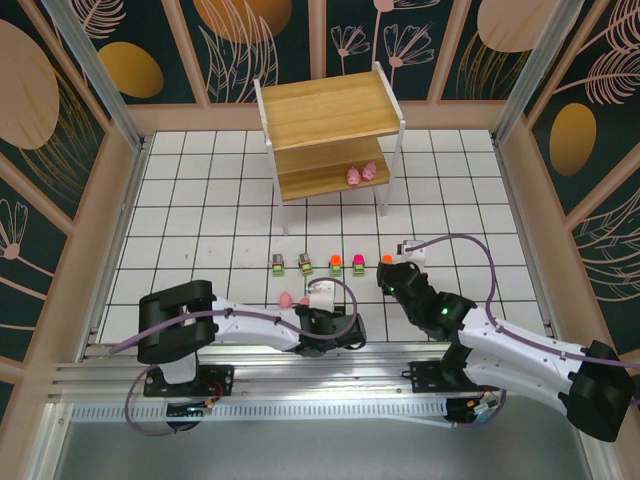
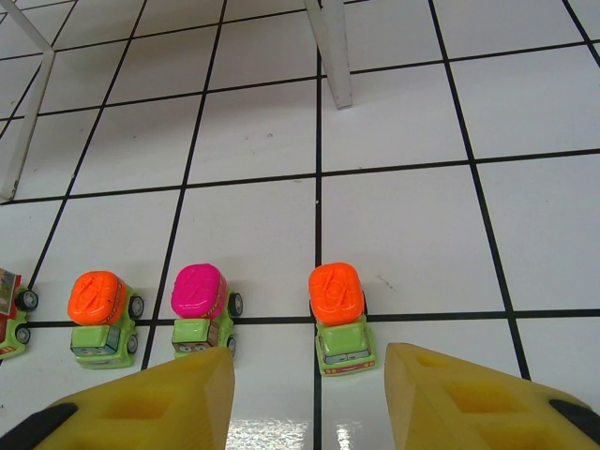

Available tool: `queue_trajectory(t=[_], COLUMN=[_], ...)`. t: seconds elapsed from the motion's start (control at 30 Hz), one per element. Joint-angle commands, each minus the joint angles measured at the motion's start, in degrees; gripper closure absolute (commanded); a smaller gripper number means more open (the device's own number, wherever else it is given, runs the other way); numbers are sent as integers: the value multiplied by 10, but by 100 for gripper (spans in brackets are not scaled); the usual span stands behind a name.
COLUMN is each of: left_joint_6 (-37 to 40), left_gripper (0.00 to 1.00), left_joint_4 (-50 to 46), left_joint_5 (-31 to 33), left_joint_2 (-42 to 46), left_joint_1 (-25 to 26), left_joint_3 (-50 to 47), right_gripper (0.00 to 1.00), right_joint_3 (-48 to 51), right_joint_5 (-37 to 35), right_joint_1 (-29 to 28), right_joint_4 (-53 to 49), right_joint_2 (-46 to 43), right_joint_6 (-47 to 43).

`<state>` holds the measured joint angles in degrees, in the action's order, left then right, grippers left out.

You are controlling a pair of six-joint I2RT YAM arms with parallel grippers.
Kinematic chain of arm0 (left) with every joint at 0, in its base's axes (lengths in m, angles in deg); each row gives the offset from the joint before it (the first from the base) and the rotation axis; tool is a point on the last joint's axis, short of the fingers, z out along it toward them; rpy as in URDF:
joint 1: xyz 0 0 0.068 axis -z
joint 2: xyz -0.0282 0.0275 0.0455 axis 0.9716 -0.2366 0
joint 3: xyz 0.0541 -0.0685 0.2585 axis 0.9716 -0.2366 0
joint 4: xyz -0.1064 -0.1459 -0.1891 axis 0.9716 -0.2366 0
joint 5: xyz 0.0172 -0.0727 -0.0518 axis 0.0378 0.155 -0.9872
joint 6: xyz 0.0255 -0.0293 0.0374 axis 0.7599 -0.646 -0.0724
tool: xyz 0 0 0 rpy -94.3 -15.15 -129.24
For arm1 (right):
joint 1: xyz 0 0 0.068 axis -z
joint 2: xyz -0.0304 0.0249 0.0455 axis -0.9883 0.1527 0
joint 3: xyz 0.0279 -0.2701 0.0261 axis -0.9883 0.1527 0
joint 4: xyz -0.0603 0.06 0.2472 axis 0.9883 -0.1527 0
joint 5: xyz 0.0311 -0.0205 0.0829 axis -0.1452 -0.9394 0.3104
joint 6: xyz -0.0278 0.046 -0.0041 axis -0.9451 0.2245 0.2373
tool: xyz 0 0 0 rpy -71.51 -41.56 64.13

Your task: Place and organize the plastic toys onto the shelf

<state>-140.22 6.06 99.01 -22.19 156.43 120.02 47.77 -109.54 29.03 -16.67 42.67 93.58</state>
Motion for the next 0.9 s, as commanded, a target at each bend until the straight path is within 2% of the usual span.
queue_trajectory(t=[0.0,0.33,0.87], left_joint_6=[4,5,3], left_gripper=[46,48,61], left_joint_4=[5,10,-10], left_joint_5=[-3,-19,-23], left_joint_2=[-13,-23,-32], left_joint_1=[-6,-17,-17], left_joint_3=[2,1,13], right_gripper=[54,55,56], right_joint_3=[13,13,12], right_joint_5=[-2,-1,-2], right_joint_1=[2,2,2], right_joint_4=[10,10,11], right_joint_2=[-6,-5,-4], right_joint_6=[-4,-4,-4])
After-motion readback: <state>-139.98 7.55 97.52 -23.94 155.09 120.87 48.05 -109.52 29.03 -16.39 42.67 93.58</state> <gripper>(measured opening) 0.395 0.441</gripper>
